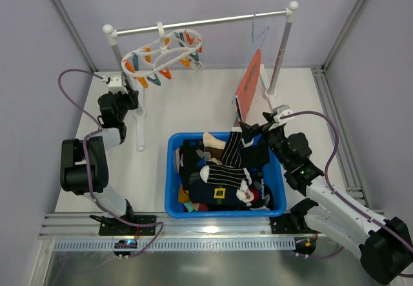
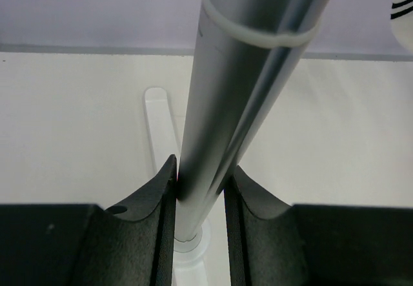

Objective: Remove the socks clipped to the hanger

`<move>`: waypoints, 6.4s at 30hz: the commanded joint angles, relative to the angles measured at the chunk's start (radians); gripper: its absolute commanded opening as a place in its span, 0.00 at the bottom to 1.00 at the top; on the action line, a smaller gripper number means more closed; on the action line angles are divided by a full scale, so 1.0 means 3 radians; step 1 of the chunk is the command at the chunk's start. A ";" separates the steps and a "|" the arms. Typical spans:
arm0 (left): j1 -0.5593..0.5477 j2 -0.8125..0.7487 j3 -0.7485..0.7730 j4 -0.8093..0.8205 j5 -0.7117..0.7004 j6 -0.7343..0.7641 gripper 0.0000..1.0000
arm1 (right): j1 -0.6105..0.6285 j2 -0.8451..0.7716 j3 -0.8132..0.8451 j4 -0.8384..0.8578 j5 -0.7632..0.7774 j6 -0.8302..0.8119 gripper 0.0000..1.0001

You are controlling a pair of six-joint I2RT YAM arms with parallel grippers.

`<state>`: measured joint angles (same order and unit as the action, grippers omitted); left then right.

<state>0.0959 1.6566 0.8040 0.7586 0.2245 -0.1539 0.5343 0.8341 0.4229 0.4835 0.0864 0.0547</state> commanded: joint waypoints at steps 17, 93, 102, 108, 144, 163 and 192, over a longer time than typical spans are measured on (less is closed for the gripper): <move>-0.0202 -0.1481 -0.0496 -0.0108 -0.0717 -0.0336 0.85 | -0.0007 0.0267 0.0446 0.0214 -0.1069 -0.0014 1.00; -0.0248 -0.3712 -0.0594 -0.1772 0.0591 -0.1686 1.00 | -0.0211 0.3765 0.3862 0.0587 -0.1535 0.0416 0.82; -0.0248 -0.3579 -0.0624 -0.1670 0.0637 -0.1706 1.00 | -0.0201 0.4189 0.4597 0.0352 -0.1822 0.0462 0.61; -0.0243 -0.3594 -0.0640 -0.1670 0.0622 -0.1701 1.00 | -0.0134 0.4383 0.4849 0.0142 -0.1991 0.0401 0.42; -0.0385 -0.3374 -0.0645 -0.1578 0.0535 -0.1625 1.00 | 0.0514 0.1725 0.2154 0.0321 -0.0646 -0.0525 0.17; -0.0739 -0.3190 -0.0629 -0.1542 0.0356 -0.1379 1.00 | 0.0474 0.1810 0.1863 0.0116 0.0106 -0.0418 0.91; -0.0754 -0.3262 -0.0681 -0.1480 0.0346 -0.1379 1.00 | -0.0364 0.3800 0.3008 0.1390 -0.1437 -0.0188 0.46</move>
<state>-0.1253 0.6739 0.6010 0.2562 0.3321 -0.5858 0.4320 1.9816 1.2728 0.7677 -0.2001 -0.0277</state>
